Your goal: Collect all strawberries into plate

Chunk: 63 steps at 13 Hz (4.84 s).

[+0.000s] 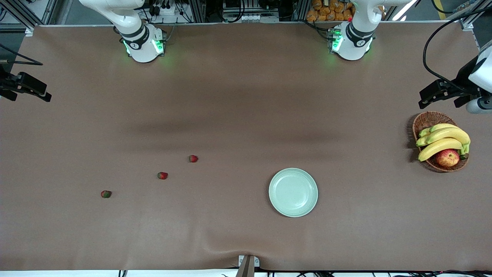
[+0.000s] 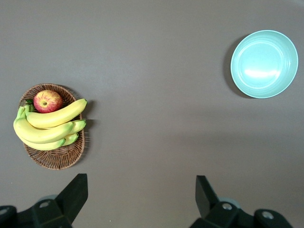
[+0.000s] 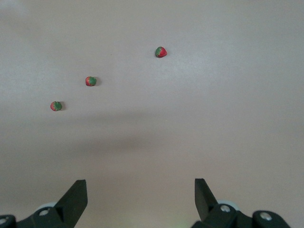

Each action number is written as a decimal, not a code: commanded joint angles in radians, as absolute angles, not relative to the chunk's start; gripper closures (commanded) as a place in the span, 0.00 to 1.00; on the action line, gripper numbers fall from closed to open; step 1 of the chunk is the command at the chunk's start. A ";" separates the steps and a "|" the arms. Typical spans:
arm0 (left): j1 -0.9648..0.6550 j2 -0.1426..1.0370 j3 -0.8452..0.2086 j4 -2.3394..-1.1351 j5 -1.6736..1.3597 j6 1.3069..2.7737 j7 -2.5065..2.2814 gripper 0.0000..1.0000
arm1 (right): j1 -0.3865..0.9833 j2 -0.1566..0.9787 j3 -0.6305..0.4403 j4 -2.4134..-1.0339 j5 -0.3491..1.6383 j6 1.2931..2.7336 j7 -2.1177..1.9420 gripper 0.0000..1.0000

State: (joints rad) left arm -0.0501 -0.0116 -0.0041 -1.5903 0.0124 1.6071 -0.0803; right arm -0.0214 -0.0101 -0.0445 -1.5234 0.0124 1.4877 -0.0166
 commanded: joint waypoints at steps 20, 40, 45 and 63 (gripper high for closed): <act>-0.052 -0.002 -0.005 -1.572 -0.003 1.583 -0.069 0.00 | 0.201 0.196 -0.038 -1.500 0.014 1.586 -0.005 0.00; -0.052 0.006 -0.005 -1.577 -0.003 1.582 -0.074 0.00 | 0.443 0.643 -0.040 -1.513 0.086 1.980 0.259 0.00; -0.046 0.009 -0.005 -1.578 -0.003 1.582 -0.066 0.00 | 0.463 0.663 -0.041 -1.624 0.083 2.158 0.374 0.00; -0.048 0.015 -0.005 -1.578 -0.003 1.580 -0.064 0.00 | 0.485 0.667 -0.046 -1.750 0.069 2.361 0.402 0.00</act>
